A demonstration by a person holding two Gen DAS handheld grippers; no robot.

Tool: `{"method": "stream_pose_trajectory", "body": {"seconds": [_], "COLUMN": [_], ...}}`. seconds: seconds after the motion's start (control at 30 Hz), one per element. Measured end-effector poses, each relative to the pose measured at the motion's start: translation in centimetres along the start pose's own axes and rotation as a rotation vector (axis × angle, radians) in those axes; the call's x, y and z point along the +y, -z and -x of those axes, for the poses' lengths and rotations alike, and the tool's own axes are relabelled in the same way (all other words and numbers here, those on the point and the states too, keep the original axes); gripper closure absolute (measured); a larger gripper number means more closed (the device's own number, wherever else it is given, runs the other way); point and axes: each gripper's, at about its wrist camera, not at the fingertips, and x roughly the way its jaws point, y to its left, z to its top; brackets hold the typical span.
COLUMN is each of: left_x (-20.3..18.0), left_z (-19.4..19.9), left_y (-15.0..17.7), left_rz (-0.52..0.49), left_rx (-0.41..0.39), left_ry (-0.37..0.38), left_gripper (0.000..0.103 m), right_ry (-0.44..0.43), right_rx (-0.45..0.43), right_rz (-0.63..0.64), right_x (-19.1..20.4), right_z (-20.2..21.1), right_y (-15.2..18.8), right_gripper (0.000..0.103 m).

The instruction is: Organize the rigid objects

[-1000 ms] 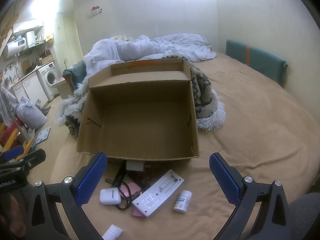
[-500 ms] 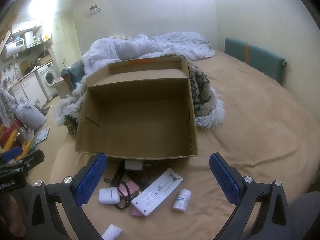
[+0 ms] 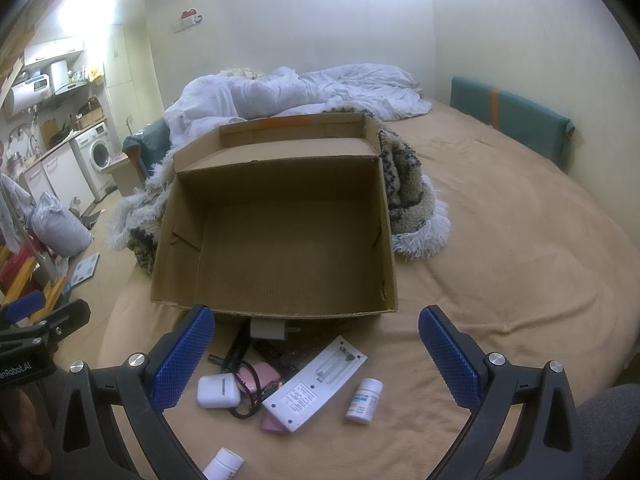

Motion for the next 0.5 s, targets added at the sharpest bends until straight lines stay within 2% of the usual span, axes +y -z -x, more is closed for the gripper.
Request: {"method": "stream_pose_trajectory", "body": {"seconds": [0.5], "left_x": [-0.07], "left_z": [-0.23], "left_y": [-0.02], "left_rz": [-0.001], "left_rx": [0.000], "left_ry": [-0.002], "left_gripper": [0.000], "right_ry": [0.000], "right_rx": [-0.001], "right_rz": [0.004], "right_x": [-0.13], "right_z": [-0.15], "right_y": [0.08], "right_gripper": [0.000]}}
